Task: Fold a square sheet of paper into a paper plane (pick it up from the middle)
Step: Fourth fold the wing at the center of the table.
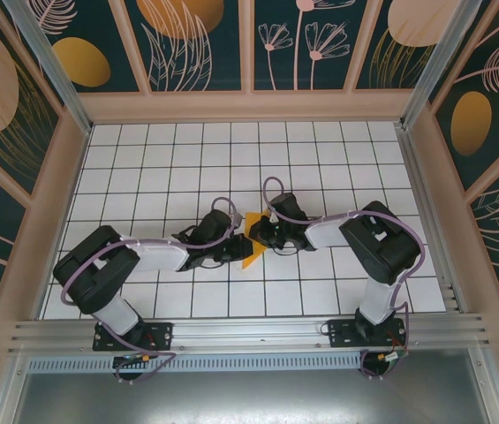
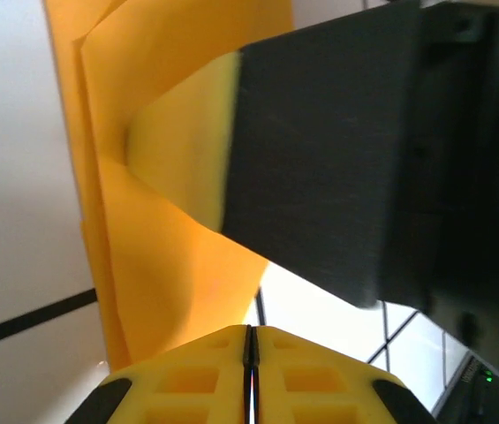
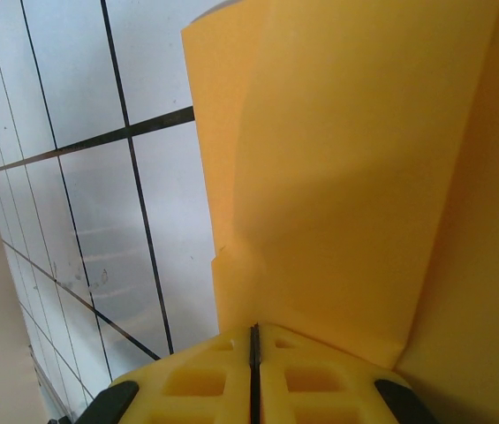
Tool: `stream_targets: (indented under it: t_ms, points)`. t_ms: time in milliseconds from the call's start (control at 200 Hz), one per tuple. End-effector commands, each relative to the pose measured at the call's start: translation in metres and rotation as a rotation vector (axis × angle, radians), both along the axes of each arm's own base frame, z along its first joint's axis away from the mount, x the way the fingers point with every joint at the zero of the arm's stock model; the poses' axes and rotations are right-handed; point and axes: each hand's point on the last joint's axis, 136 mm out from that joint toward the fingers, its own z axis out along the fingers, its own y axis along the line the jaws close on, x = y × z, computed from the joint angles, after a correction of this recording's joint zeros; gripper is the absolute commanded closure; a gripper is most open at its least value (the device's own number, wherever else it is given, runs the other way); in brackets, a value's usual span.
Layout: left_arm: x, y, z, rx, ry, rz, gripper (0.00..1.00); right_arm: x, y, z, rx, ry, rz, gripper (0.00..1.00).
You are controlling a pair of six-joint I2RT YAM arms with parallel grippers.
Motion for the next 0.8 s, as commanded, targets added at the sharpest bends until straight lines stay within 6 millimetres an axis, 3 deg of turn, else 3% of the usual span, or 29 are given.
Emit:
stream_targets:
  t_ms: [0, 155, 340, 475, 600, 796]
  points:
    - [0.005, -0.002, -0.010, 0.017, 0.007, 0.020, 0.89, -0.018, -0.032, -0.051, -0.167, 0.100, -0.051, 0.88]
    - [-0.007, 0.029, -0.047, 0.178, 0.059, 0.056, 0.94, -0.012, -0.027, -0.038, -0.140, 0.060, -0.039, 0.88]
    - [-0.025, 0.050, -0.069, 0.237, 0.097, 0.056, 1.00, 0.010, -0.026, -0.003, -0.102, -0.036, -0.043, 0.87]
    - [-0.030, 0.057, -0.074, 0.265, 0.097, 0.049, 1.00, 0.025, -0.025, 0.029, -0.017, -0.113, -0.037, 0.88]
    - [-0.028, 0.054, -0.072, 0.256, 0.090, 0.035, 1.00, 0.023, -0.017, 0.055, 0.052, -0.178, 0.006, 0.89]
    - [-0.029, 0.052, -0.071, 0.252, 0.088, 0.024, 1.00, 0.008, -0.002, 0.047, 0.061, -0.155, 0.061, 0.97]
